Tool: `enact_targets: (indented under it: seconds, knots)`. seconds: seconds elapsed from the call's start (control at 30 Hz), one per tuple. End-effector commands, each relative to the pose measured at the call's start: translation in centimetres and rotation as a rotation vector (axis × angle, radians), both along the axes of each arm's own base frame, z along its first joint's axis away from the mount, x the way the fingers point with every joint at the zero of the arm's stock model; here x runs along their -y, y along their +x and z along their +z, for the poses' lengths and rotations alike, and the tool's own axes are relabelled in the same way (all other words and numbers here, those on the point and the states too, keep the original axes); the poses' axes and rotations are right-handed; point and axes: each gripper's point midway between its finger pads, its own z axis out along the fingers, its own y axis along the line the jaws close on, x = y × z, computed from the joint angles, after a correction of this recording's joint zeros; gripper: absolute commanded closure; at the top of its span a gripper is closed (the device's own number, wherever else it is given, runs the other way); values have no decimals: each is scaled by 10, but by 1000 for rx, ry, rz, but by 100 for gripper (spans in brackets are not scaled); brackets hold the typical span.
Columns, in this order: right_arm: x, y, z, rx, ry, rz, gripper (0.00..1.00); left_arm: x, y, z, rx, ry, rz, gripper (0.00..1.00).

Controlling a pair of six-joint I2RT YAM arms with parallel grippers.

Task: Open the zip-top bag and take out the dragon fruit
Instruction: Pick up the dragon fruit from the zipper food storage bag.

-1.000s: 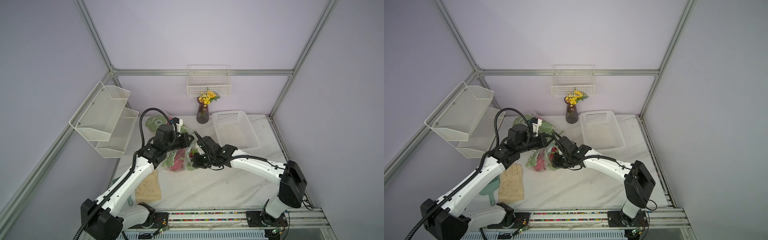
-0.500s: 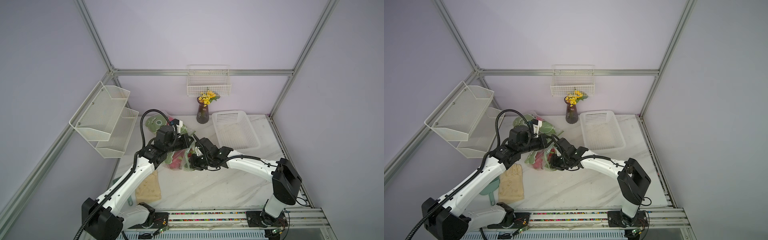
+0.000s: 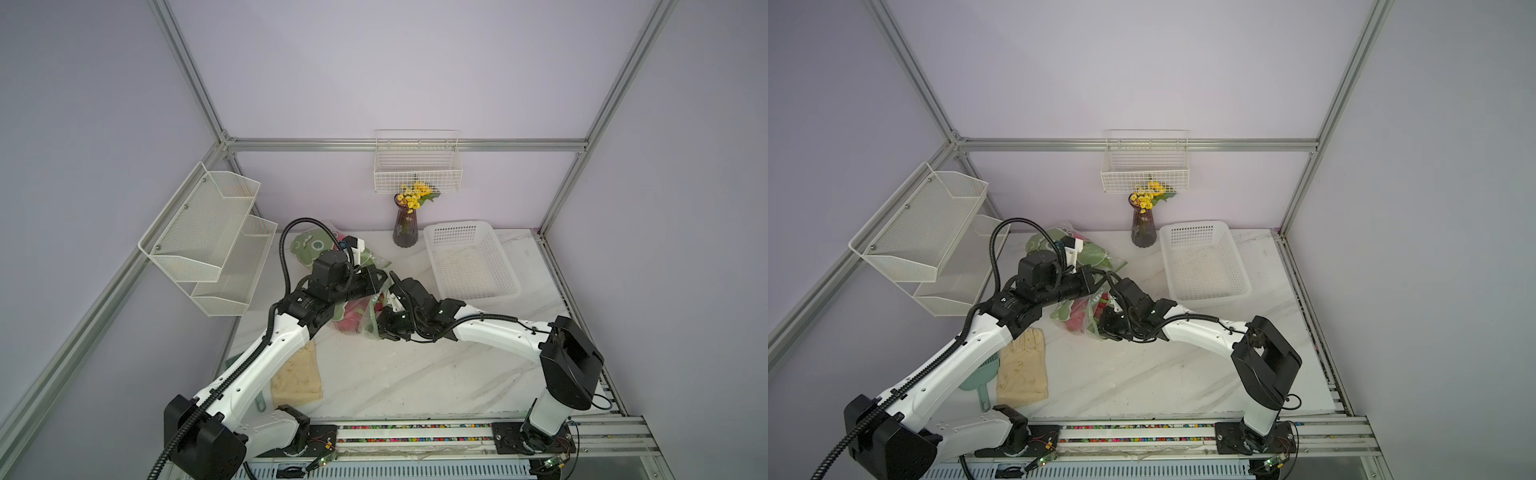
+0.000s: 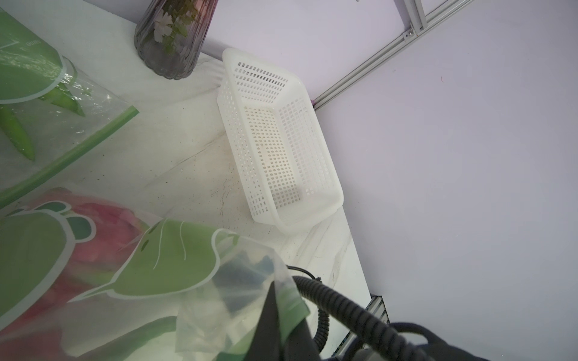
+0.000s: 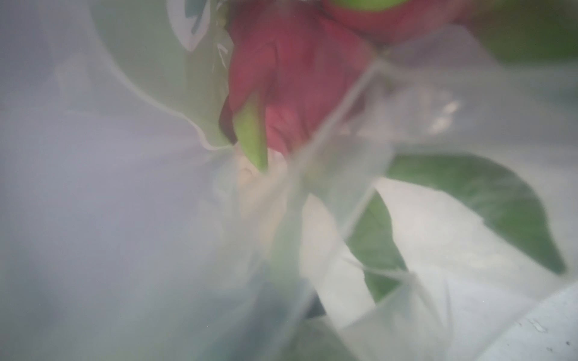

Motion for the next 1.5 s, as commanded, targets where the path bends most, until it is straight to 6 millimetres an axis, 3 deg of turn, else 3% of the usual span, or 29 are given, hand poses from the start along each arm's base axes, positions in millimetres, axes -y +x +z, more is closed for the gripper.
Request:
enact_targets:
  seconds: [0.0,0.07,0.7,1.47]
  knots:
    - [0,2,-7,-21,-2,-20,90,1,4,46,141,-85,10,100]
    - [-1,2,-3,-12,4,-16,100,-1,4,45,142,-78,21,100]
    - [6,0,88,134,90,41,100,-37,6,16,123,10,99,100]
    - [50,20,188,359,144,28,100,-52,-5,-10,123,39,69,100]
